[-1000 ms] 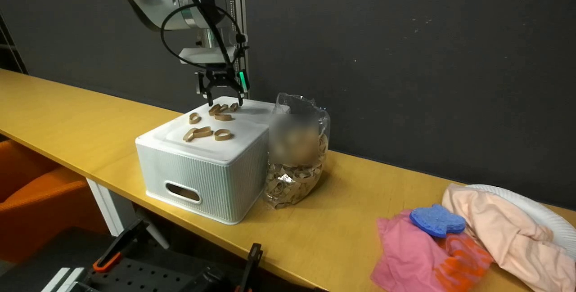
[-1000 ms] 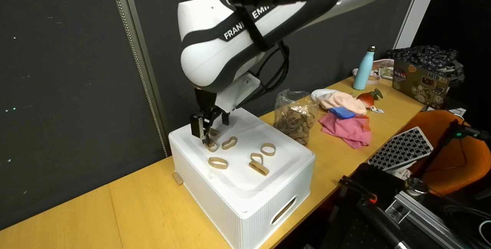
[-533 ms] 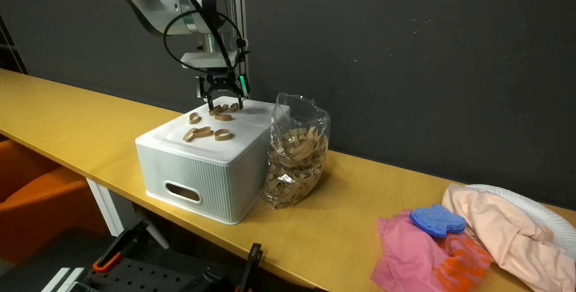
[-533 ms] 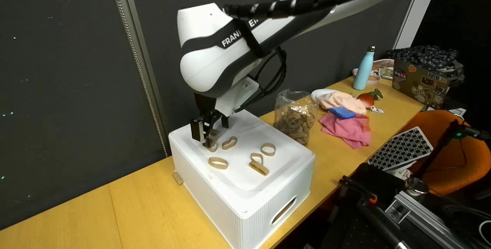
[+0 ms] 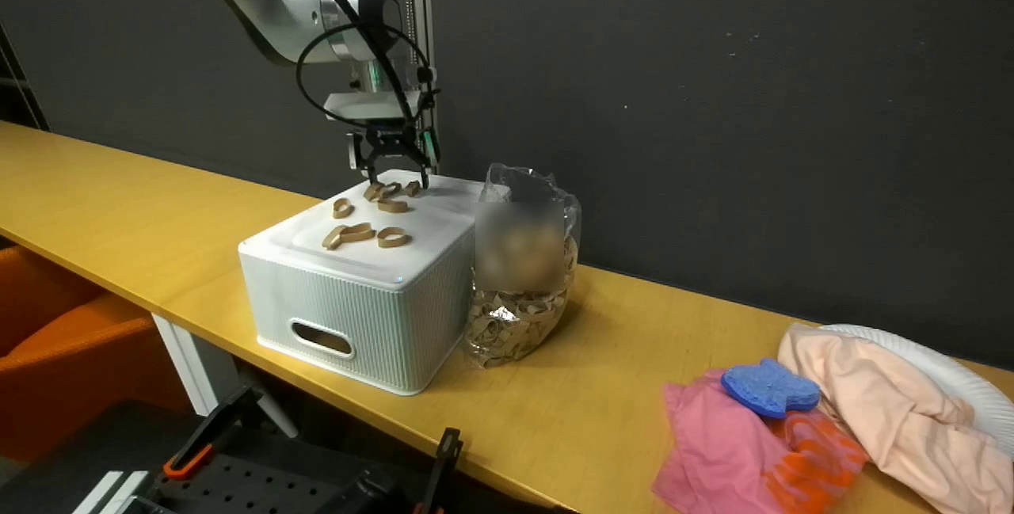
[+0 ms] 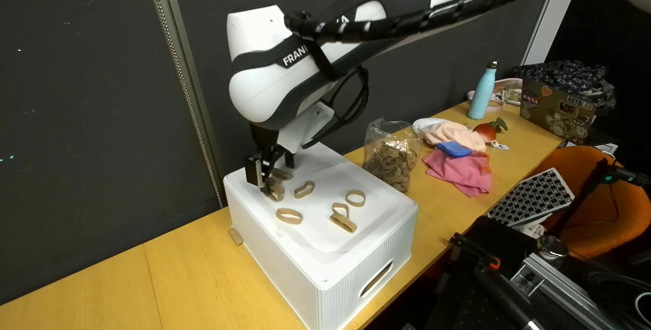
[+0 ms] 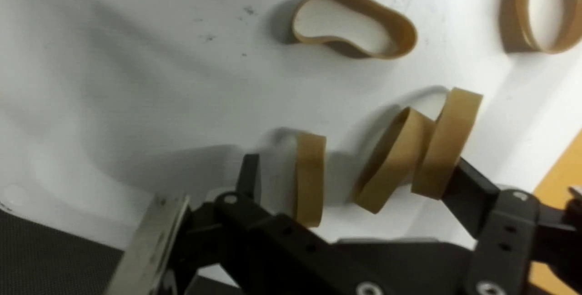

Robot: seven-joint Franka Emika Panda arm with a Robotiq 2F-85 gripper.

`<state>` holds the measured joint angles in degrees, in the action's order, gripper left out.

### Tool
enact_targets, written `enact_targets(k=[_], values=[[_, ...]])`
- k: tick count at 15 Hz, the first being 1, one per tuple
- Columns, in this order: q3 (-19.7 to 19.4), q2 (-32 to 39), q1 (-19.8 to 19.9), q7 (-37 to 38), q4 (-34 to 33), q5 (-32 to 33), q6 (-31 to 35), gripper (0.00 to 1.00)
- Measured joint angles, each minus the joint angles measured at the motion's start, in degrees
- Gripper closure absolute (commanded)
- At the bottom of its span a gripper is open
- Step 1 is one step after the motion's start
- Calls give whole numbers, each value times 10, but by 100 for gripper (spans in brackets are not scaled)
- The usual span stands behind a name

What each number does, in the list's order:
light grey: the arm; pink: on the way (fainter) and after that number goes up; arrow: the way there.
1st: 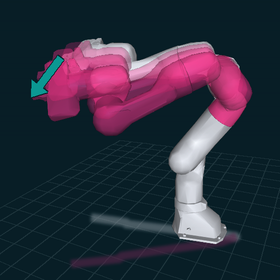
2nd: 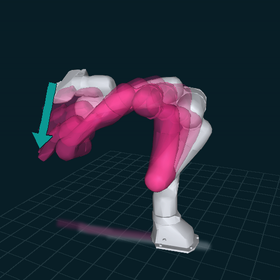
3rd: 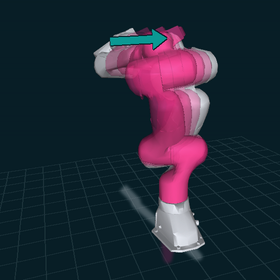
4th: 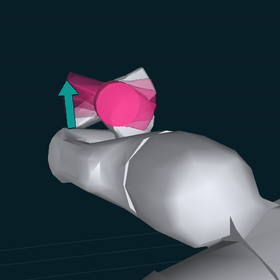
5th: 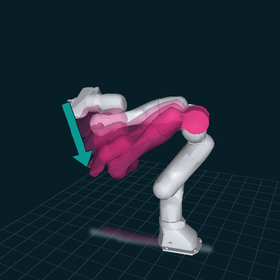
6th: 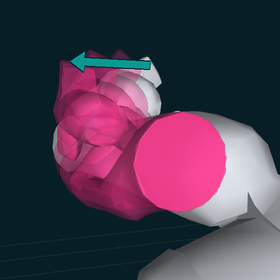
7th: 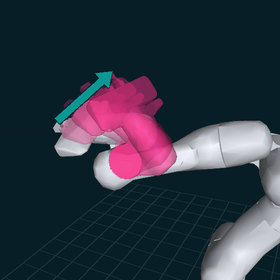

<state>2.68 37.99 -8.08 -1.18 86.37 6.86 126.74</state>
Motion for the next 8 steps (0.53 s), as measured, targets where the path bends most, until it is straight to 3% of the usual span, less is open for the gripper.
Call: enact_targets(k=[8], values=[[1,1,-3,-3,-7,0,-1,93]])
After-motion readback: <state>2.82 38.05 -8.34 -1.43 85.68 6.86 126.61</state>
